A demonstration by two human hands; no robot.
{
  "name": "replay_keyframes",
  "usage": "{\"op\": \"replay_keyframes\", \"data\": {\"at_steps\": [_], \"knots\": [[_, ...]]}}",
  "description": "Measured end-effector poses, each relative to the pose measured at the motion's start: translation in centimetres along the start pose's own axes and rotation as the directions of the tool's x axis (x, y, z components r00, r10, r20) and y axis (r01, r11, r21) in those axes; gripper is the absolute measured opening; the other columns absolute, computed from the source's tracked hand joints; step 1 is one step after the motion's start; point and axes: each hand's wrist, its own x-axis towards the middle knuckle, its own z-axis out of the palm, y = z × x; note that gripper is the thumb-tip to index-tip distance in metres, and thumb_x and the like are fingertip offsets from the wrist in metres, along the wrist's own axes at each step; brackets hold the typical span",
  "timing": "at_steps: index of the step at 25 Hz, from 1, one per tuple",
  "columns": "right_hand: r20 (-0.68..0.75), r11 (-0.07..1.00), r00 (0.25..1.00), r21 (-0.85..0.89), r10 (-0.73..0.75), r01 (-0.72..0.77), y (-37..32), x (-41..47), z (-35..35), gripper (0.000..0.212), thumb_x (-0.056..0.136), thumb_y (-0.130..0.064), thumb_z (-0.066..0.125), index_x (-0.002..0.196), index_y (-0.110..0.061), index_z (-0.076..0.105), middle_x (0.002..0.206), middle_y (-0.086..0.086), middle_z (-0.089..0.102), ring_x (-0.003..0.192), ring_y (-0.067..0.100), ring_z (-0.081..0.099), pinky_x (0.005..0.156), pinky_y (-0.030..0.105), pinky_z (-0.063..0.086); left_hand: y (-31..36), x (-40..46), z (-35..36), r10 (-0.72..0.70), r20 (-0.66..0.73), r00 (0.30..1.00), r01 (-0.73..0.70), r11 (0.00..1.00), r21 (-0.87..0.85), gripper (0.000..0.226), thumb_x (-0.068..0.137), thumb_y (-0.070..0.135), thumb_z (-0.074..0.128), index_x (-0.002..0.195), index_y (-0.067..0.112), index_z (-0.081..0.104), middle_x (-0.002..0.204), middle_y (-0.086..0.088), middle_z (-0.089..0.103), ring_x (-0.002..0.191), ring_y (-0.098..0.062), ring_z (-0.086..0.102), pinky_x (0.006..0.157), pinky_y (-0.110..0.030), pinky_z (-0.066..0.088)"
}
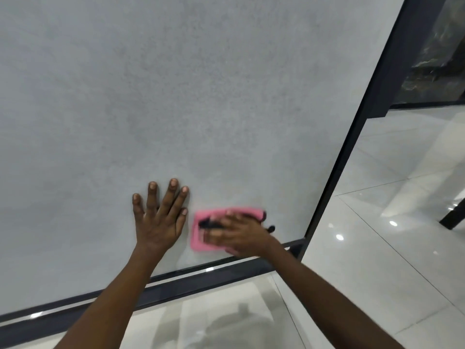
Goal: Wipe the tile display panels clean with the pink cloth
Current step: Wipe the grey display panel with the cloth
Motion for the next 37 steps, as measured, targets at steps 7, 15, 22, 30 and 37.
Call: {"op": "replay_keyframes", "data": {"at_steps": [7, 15, 22, 30, 37], "knots": [[-0.154, 0.95, 0.937, 0.055, 0.312, -0.307, 11.2, -6.4, -4.8, 0.076, 0.09, -0.044, 0.051, 0.156, -0.031, 0.014, 0.161, -0.009, 0.017, 0.151, 0.021, 0.005, 0.118, 0.042, 0.011, 4.2, 0.1, -0.6, 0.047, 0.082, 0.996, -0.033, 0.986, -0.161, 0.063, 0.099, 0.035, 0.032, 0.156, 0.024, 0.008, 0.164, 0.002, -0.002, 0.15, -0.029, -0.004, 0.118, -0.05, -0.007], [-0.195, 0.868, 0.848, 0.17, 0.493, -0.466, -0.1, -3.3, 1.7, 0.078, 0.088, -0.046, 0.055, 0.155, -0.026, 0.019, 0.163, 0.0, 0.012, 0.15, 0.026, 0.008, 0.121, 0.043, 0.008, 3.9, -0.7, 2.0, 0.164, -0.011, 0.986, -0.164, 0.986, 0.007, 0.055, 0.102, 0.037, 0.021, 0.155, 0.023, 0.017, 0.164, -0.003, 0.006, 0.149, -0.037, 0.001, 0.117, -0.054, -0.003], [0.039, 0.98, 0.98, 0.041, 0.193, -0.195, 2.0, -9.1, 0.3, 0.096, 0.067, -0.028, 0.078, 0.149, -0.031, 0.029, 0.157, -0.009, 0.027, 0.15, 0.019, 0.007, 0.12, 0.039, 0.001, 5.3, -4.5, 0.8, -0.017, 0.107, 0.994, 0.026, 0.996, -0.085, 0.065, 0.097, 0.032, 0.039, 0.156, 0.028, 0.011, 0.164, 0.006, -0.002, 0.15, -0.024, -0.008, 0.119, -0.045, -0.01], [-0.154, 0.437, 0.41, 0.378, 0.899, -0.816, 4.6, -13.9, 1.5, 0.085, 0.081, -0.036, 0.052, 0.155, -0.026, 0.011, 0.163, -0.012, -0.002, 0.15, 0.021, 0.004, 0.12, 0.046, 0.014, 5.8, -6.9, 2.7, -0.035, 0.049, 0.998, 0.037, 0.999, -0.025, 0.056, 0.103, 0.036, 0.03, 0.156, 0.024, 0.014, 0.164, 0.001, 0.0, 0.15, -0.029, -0.005, 0.119, -0.049, -0.008], [0.294, -0.195, -0.035, 0.535, 0.955, -0.822, -5.2, -11.6, 2.2, 0.088, 0.091, -0.049, 0.045, 0.151, -0.031, -0.016, 0.163, 0.0, -0.012, 0.15, 0.013, -0.005, 0.12, 0.053, 0.008, 5.6, -7.0, 2.4, -0.024, 0.047, 0.999, 0.025, 0.999, -0.023, 0.06, 0.101, 0.036, 0.033, 0.156, 0.024, 0.013, 0.164, 0.001, 0.0, 0.15, -0.029, -0.006, 0.119, -0.048, -0.008]]}}
